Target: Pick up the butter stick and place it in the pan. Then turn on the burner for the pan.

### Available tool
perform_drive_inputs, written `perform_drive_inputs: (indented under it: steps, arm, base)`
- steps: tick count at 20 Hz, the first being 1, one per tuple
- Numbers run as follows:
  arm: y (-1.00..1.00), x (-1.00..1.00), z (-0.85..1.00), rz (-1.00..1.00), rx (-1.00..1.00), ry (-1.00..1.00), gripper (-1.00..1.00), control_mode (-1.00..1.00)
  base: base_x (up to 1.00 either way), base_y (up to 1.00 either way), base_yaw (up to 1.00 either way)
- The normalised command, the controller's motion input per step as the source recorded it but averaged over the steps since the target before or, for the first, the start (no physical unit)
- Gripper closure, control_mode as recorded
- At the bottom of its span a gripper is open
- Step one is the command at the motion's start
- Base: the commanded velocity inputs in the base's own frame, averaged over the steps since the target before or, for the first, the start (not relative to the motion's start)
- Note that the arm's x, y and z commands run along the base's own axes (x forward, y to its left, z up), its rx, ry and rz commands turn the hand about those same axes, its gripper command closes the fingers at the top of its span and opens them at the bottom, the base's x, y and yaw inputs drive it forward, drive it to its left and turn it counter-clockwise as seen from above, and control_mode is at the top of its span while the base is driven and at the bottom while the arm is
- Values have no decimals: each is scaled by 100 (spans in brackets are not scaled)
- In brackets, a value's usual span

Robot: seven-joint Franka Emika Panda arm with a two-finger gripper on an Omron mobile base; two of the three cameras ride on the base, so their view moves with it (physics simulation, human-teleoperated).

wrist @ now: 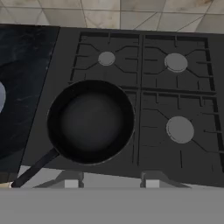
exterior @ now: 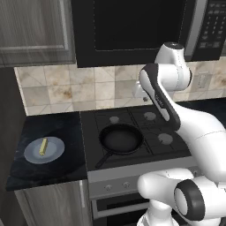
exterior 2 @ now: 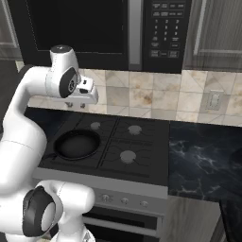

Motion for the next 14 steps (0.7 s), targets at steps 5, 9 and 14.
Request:
perform_drive_inputs:
  steps: [5, 9, 14]
  arm:
    - [0, 0, 0, 0, 0, 4, -100, -100]
    - [9, 0, -9, 0, 0, 7, -100, -100]
    - [62, 0, -20, 0, -1, 7, -100, -100]
  base:
    - [0, 0, 0]
    - [0, 0, 0]
    - [0, 0, 0]
